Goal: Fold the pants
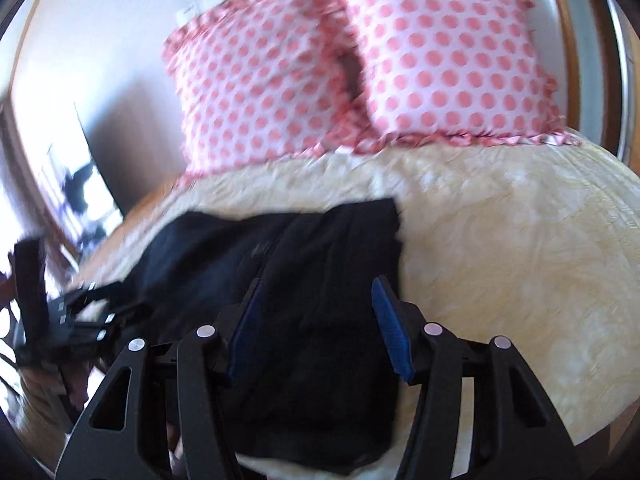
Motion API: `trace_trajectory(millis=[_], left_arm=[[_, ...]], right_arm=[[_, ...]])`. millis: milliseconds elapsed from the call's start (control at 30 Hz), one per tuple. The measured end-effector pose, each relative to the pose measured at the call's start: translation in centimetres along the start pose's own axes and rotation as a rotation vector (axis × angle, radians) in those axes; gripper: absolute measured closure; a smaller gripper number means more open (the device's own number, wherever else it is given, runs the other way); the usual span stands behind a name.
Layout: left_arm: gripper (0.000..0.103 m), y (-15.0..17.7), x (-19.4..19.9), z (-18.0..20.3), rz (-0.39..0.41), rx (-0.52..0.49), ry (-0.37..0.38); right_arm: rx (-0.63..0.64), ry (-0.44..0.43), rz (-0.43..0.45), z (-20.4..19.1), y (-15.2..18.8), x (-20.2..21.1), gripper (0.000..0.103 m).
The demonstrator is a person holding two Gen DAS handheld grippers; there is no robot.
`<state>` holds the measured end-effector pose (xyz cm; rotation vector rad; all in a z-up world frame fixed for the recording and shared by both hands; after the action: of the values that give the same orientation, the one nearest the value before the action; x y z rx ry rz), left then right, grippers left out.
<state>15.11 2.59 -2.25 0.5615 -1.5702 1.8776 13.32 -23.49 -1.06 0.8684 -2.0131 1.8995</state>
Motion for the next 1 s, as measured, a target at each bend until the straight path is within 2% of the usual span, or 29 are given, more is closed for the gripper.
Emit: trace_trajectory(millis=[67, 133, 300, 433, 533, 700, 800, 867, 933, 1000], left_arm=[[0.009, -0.6, -0.3, -1.1, 0.001, 0.032, -0.026], [0.009, -0.6, -0.8, -2.0, -0.033, 0.067, -0.025], [0.009, 0.4, -1.2, -2.6, -0.054, 0.063, -0.04], [0.007, 1.0, -1.4, -2.8, -0.069, 0.05, -0.045], [0.006, 1.4, -1.6, -2.9, -0.077, 0.05, -0.049], [0.005, 1.3, -1.8, -3.2, -0.094, 0.08, -0.036], [0.005, 1.3, -1.9, -3.6, -0.109, 0.105, -0.028], [0.005, 1.4, -2.1, -3.8, -0.119, 0.119, -0.023], [0.005, 1.4, -2.1, -3.9, -0.12, 0.124, -0.021], [0.005, 1.4, -2.1, -3.8, -0.12, 0.123, -0.024]], right_arm=[[-0.06, -0.027, -0.062, 1.7, -0.5, -1.6, 0.046], [-0.089, -0.024, -0.131, 2.8, -0.2, -3.4, 0.047], [-0.104, -0.102, -0.205, 2.3, 0.9, -6.4, 0.049], [-0.068, -0.125, -0.193, 1.5, 0.9, -7.0, 0.055], [-0.05, -0.135, -0.19, 1.3, 1.1, -7.1, 0.055], [-0.112, -0.143, -0.195, 2.1, 1.2, -7.7, 0.049], [-0.086, -0.132, -0.177, 1.9, 1.1, -7.8, 0.049], [-0.043, -0.129, -0.174, 1.5, 1.1, -7.8, 0.054], [-0.013, -0.14, -0.16, 1.0, 0.7, -7.5, 0.071], [0.04, -0.13, -0.136, 0.2, 0.3, -6.9, 0.078]])
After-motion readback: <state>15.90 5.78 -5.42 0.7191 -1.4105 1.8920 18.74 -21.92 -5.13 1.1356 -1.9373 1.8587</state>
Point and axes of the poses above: each gripper's, at about its wrist camera, not at the fingertips, and x roughly against the way its jaws point, z to its right, y to its underside, the point moved 7 cm from there along -x, roughly the way its jaws point, and after that the axes turned 15 degrees about x, right-handed, at the moved point
